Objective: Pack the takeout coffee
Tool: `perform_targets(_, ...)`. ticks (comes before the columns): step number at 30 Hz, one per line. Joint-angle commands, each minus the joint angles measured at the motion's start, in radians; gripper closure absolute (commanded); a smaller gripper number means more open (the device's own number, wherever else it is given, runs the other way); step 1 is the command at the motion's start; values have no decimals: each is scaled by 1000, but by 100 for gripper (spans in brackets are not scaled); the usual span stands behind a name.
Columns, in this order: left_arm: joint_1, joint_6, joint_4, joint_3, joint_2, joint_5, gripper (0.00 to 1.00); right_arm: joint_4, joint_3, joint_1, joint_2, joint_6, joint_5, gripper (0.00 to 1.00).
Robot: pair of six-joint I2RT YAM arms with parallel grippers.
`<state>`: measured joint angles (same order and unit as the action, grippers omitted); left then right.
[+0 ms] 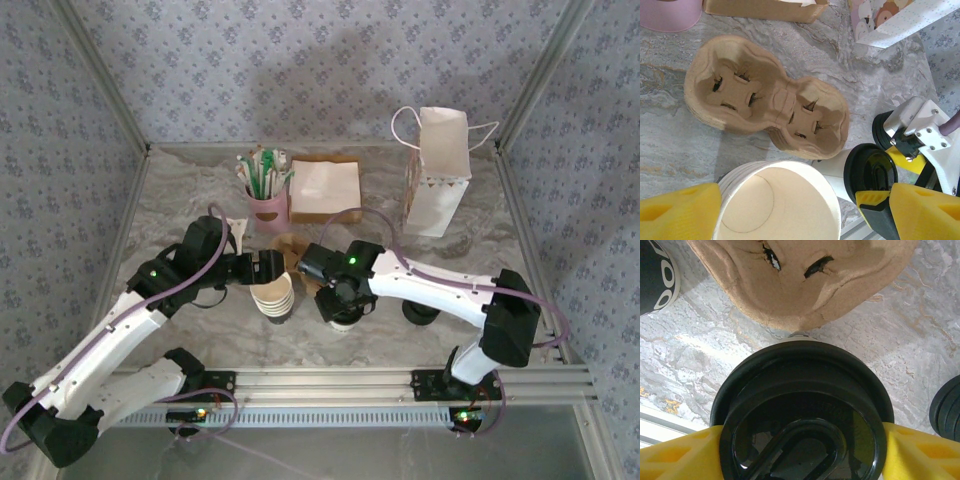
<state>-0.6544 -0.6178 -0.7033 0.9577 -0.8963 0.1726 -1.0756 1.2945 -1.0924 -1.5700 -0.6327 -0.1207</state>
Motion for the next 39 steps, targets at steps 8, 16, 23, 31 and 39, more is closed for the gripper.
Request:
perform_targets(8,6,0,18,5,12,32,12,-113,120,5,33,-5,14,14)
perform_targets(16,6,3,19,19,-5,57,14,-113,134,27,86,-5,16,14)
perform_targets(23,-75,19,-1,91,-82,43,28,61,-77,124,305,-16,154,31)
perform_targets(31,-292,25,-30,221,-265,-22,52,273,-356,308,492,-50,428,81)
perform_targets(39,-411,9,19,271,-450,7,66,348,-463,392,531,-71,525,100)
